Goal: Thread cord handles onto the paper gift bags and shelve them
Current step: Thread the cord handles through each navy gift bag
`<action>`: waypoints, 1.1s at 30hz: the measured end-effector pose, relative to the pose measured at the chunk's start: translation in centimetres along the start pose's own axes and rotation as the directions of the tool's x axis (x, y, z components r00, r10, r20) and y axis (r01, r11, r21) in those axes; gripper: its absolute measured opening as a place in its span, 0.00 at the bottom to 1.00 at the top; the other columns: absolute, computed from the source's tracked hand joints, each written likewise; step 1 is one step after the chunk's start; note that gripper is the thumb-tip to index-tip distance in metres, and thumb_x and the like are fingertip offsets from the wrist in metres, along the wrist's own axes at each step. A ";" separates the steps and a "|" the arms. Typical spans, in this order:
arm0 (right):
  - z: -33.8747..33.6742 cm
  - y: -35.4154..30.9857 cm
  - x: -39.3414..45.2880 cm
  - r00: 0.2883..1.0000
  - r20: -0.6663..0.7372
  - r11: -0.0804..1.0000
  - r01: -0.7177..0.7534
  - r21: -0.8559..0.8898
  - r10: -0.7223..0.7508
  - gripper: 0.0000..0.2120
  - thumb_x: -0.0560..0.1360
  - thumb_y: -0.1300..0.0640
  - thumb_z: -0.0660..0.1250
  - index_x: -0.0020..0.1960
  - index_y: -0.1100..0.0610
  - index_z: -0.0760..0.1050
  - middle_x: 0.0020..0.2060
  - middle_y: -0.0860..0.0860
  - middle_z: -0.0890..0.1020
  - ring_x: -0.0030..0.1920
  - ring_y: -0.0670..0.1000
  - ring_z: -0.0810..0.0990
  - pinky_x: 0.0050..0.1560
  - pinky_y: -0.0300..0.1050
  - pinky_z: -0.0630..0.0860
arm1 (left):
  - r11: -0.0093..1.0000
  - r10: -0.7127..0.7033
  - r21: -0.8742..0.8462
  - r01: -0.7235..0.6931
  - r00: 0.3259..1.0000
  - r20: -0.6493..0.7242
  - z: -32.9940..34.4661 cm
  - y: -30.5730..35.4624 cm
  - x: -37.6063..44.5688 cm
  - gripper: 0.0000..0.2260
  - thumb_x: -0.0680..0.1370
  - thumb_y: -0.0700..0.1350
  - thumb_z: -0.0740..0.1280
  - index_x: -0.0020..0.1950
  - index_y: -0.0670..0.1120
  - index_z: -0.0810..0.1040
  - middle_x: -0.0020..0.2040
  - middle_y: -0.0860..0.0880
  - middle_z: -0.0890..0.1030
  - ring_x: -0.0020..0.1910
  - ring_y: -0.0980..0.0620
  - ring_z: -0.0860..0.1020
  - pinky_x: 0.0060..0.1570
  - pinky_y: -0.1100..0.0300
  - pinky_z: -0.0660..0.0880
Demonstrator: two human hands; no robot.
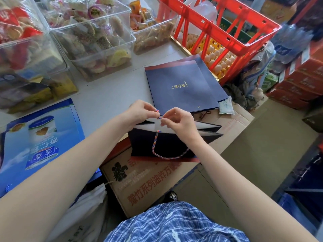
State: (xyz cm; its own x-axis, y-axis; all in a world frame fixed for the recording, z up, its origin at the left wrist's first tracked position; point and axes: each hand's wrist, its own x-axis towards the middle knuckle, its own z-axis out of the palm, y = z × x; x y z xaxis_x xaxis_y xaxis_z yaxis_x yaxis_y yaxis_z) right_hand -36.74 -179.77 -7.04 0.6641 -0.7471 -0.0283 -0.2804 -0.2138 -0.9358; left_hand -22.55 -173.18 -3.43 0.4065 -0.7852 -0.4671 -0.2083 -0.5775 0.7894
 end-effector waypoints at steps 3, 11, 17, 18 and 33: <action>-0.3 0.0 0.9 0.996 -0.070 0.999 -0.051 0.008 0.052 0.08 0.70 0.64 0.72 0.37 0.53 0.78 0.33 0.49 0.82 0.36 0.47 0.78 0.44 0.45 0.75 | 0.987 0.154 0.057 -0.149 0.982 -0.105 0.2 -0.7 -0.3 0.01 0.73 0.42 0.72 0.42 0.46 0.80 0.34 0.51 0.77 0.36 0.55 0.76 0.36 0.68 0.70; 0.0 -0.9 2.8 0.998 -0.058 0.990 -0.003 -0.142 -0.005 0.01 0.70 0.63 0.72 0.41 0.59 0.80 0.34 0.45 0.79 0.32 0.44 0.70 0.38 0.33 0.69 | 0.927 0.356 0.245 -0.283 0.870 -0.342 1.8 -2.2 -0.4 0.05 0.74 0.43 0.70 0.48 0.45 0.83 0.42 0.50 0.84 0.42 0.54 0.82 0.49 0.59 0.76; 0.9 -0.7 4.0 0.995 -0.090 0.990 0.026 -0.139 -0.039 0.03 0.71 0.68 0.70 0.45 0.66 0.81 0.44 0.54 0.77 0.35 0.42 0.77 0.43 0.36 0.77 | 0.954 0.299 0.087 -0.287 0.880 -0.368 2.1 -2.3 1.3 0.01 0.74 0.40 0.69 0.43 0.45 0.79 0.39 0.49 0.82 0.42 0.51 0.82 0.49 0.60 0.77; 0.9 -0.6 4.2 0.994 -0.098 0.990 0.034 -0.134 -0.048 0.04 0.71 0.68 0.70 0.45 0.66 0.81 0.46 0.53 0.75 0.36 0.42 0.78 0.44 0.34 0.78 | 0.955 0.295 0.074 -0.288 0.888 -0.352 2.0 -2.3 1.5 0.02 0.74 0.40 0.69 0.42 0.46 0.78 0.39 0.50 0.82 0.42 0.51 0.82 0.49 0.62 0.77; 0.1 -0.6 5.4 0.988 -0.035 0.978 -0.143 0.152 0.150 0.05 0.69 0.67 0.71 0.42 0.59 0.82 0.36 0.53 0.84 0.39 0.47 0.82 0.51 0.42 0.77 | 0.945 0.323 0.078 -0.316 0.875 -0.362 1.2 -1.3 2.5 0.05 0.74 0.38 0.68 0.43 0.48 0.77 0.33 0.58 0.78 0.32 0.69 0.76 0.41 0.71 0.73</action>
State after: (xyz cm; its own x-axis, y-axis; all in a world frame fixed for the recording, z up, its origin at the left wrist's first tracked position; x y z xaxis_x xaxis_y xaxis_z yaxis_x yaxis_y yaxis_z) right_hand -32.92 -183.60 -6.67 0.5903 -0.7920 -0.1557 -0.2634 -0.0067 -0.9647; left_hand -22.38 -174.63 -6.11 0.6104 -0.7921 -0.0097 -0.3952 -0.3151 0.8629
